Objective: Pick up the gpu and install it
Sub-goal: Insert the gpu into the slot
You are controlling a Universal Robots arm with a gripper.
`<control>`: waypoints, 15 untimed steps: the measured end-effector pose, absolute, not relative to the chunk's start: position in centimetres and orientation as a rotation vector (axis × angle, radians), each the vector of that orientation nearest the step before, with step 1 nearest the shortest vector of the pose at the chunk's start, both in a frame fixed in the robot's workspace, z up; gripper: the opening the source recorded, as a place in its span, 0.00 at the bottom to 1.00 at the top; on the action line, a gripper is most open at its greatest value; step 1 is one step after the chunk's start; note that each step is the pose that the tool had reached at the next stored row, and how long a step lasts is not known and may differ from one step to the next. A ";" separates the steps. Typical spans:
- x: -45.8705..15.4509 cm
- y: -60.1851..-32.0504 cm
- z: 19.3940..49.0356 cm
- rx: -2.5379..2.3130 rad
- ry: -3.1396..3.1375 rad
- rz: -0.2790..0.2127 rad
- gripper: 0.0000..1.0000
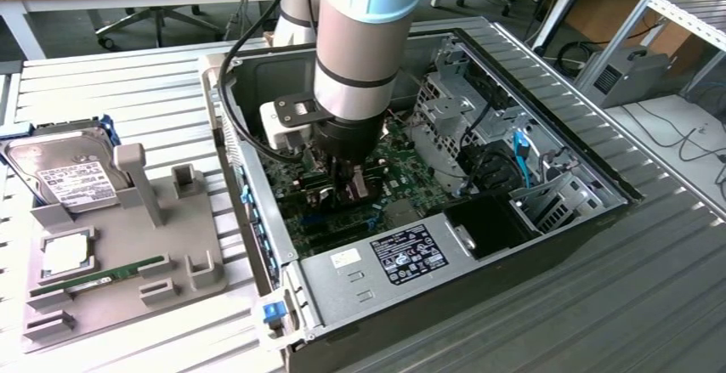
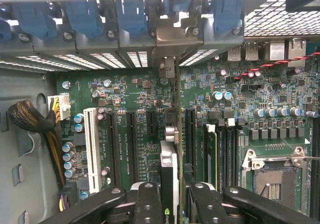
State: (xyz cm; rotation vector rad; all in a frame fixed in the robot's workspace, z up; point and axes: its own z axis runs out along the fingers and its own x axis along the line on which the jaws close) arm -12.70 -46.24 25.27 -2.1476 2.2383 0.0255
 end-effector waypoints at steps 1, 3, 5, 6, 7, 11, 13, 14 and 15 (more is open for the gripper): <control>-12.7 -46.2 25.3 -2.147 2.238 0.026 0.28; -12.7 -46.2 25.3 -2.147 2.238 0.025 0.34; -12.7 -46.2 25.3 -2.148 2.238 0.025 0.40; -12.7 -46.2 25.3 -2.148 2.238 0.025 0.47; -12.7 -46.2 25.3 -2.148 2.238 0.025 0.47; -12.6 -46.2 25.3 -2.151 2.235 0.025 0.47; -12.6 -46.2 25.5 -2.152 2.234 0.025 0.47; -12.6 -46.2 25.6 -2.152 2.234 0.025 0.47; -12.6 -46.2 25.8 -2.152 2.234 0.025 0.47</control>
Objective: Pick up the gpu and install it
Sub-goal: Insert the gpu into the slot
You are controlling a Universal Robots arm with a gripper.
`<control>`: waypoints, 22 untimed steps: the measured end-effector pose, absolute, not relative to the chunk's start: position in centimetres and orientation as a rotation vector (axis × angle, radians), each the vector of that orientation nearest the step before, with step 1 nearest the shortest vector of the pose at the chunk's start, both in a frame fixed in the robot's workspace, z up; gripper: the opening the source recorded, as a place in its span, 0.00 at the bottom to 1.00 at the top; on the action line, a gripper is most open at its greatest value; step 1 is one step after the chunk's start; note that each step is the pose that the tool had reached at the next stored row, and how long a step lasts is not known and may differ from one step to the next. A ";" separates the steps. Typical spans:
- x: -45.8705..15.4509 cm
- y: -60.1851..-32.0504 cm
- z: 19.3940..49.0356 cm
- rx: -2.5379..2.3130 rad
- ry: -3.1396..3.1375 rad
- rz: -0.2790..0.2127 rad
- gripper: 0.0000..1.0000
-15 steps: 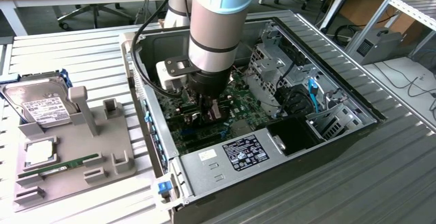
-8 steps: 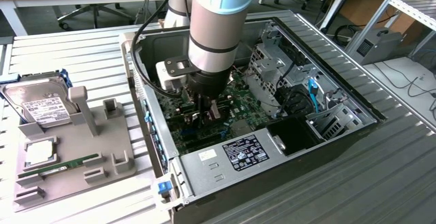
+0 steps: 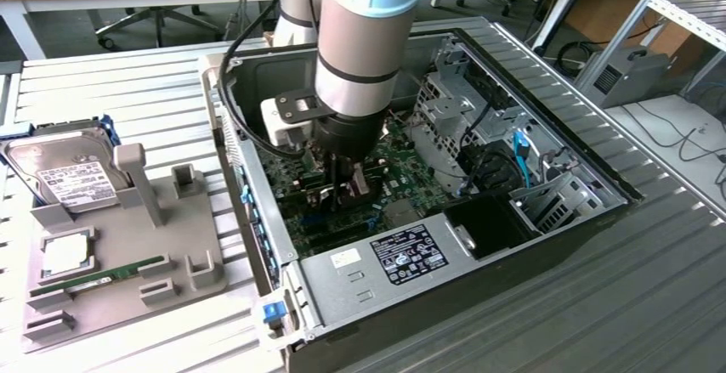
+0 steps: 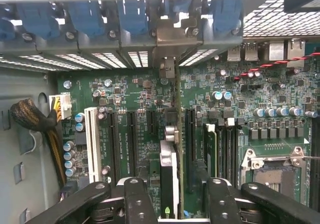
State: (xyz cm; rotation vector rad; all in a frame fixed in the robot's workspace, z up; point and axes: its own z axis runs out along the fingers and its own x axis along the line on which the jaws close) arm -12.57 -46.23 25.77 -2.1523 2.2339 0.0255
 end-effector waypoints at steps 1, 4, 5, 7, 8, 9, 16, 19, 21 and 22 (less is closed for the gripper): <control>-12.6 -46.2 25.9 -2.153 2.233 0.026 0.47; -12.5 -46.2 26.4 -2.155 2.230 0.027 0.47; -12.5 -46.2 26.5 -2.156 2.229 0.028 0.47; -12.5 -46.2 26.7 -2.159 2.225 0.028 0.47; -12.5 -46.2 26.7 -2.160 2.223 0.028 0.47; -12.5 -46.2 26.7 -2.161 2.222 0.028 0.47; -12.5 -46.2 27.3 -2.163 2.221 0.028 0.47; -12.5 -46.2 27.3 -2.163 2.221 0.028 0.47; -12.4 -46.2 27.3 -2.170 2.213 0.030 0.47; -12.3 -46.2 27.3 -2.177 2.206 0.030 0.47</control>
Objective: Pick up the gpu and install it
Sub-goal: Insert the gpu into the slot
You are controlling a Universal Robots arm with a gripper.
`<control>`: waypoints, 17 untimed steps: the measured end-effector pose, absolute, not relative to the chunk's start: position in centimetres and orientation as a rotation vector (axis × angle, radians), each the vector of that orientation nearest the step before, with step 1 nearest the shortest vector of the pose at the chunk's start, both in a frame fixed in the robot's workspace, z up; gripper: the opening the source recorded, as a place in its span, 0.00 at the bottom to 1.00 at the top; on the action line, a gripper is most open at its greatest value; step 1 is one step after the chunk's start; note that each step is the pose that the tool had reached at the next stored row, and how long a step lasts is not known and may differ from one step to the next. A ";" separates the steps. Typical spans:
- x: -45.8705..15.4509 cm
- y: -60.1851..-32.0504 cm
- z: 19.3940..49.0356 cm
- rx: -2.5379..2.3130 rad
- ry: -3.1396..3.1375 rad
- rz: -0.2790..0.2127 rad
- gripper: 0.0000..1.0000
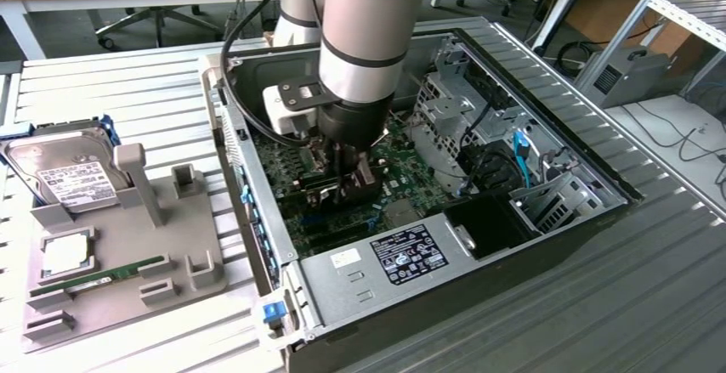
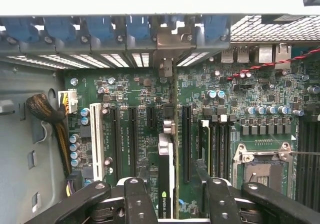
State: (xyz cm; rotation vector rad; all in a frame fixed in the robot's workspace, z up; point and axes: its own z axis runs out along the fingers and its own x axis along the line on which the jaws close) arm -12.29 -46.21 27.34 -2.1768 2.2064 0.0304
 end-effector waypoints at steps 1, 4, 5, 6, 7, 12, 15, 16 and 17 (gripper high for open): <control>-12.3 -46.2 27.3 -2.182 2.202 0.031 0.47; -12.2 -46.2 27.3 -2.214 2.170 0.031 0.47; -12.2 -46.2 27.3 -2.219 2.165 0.032 0.47; -12.2 -46.2 27.3 -2.220 2.164 0.032 0.47; -12.2 -46.2 27.3 -2.220 2.164 0.032 0.47; -12.2 -46.2 27.1 -2.220 2.164 0.031 0.47; -12.2 -46.2 27.1 -2.220 2.164 0.031 0.47; -12.2 -46.2 27.1 -2.220 2.164 0.031 0.47; -12.2 -46.2 27.1 -2.220 2.164 0.031 0.47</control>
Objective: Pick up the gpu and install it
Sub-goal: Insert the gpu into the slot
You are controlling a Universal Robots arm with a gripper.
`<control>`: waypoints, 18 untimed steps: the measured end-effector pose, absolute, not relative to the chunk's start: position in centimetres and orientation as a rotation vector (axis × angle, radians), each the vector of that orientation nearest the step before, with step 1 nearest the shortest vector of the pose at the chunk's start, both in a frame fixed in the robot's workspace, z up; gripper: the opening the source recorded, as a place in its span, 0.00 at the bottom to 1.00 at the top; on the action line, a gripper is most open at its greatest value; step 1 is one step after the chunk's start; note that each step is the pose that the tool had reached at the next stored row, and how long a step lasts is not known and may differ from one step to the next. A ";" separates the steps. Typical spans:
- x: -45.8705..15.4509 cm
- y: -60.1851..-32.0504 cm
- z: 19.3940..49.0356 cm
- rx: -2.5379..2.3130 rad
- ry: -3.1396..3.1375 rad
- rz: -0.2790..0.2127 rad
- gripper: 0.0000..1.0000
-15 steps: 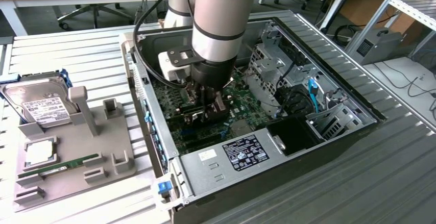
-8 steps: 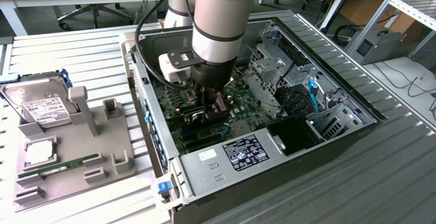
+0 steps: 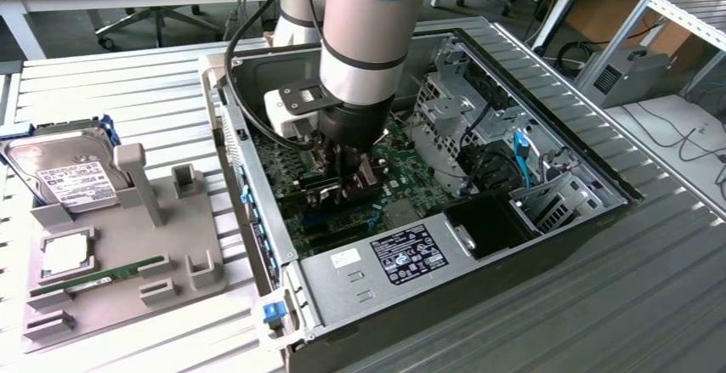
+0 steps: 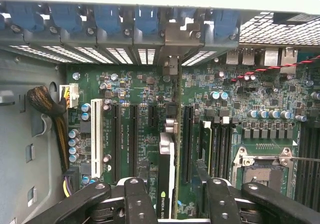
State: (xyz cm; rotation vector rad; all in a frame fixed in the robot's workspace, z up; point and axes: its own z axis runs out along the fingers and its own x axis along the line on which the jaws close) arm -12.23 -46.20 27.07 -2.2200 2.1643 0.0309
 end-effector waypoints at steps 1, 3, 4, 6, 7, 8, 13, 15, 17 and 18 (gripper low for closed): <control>-12.2 -46.2 27.1 -2.220 2.164 0.031 0.47; -12.2 -46.2 27.1 -2.220 2.164 0.031 0.45; -12.2 -46.2 27.1 -2.220 2.164 0.031 0.32; -12.2 -46.2 27.1 -2.220 2.164 0.031 0.27; -12.2 -46.2 27.1 -2.220 2.164 0.031 0.27; -12.2 -46.2 27.1 -2.220 2.164 0.031 0.27; -12.2 -46.2 27.1 -2.220 2.164 0.031 0.27; -12.2 -46.2 27.1 -2.220 2.164 0.031 0.27; -12.3 -46.2 27.1 -2.220 2.164 0.031 0.27; -12.4 -46.2 27.1 -2.219 2.163 0.031 0.27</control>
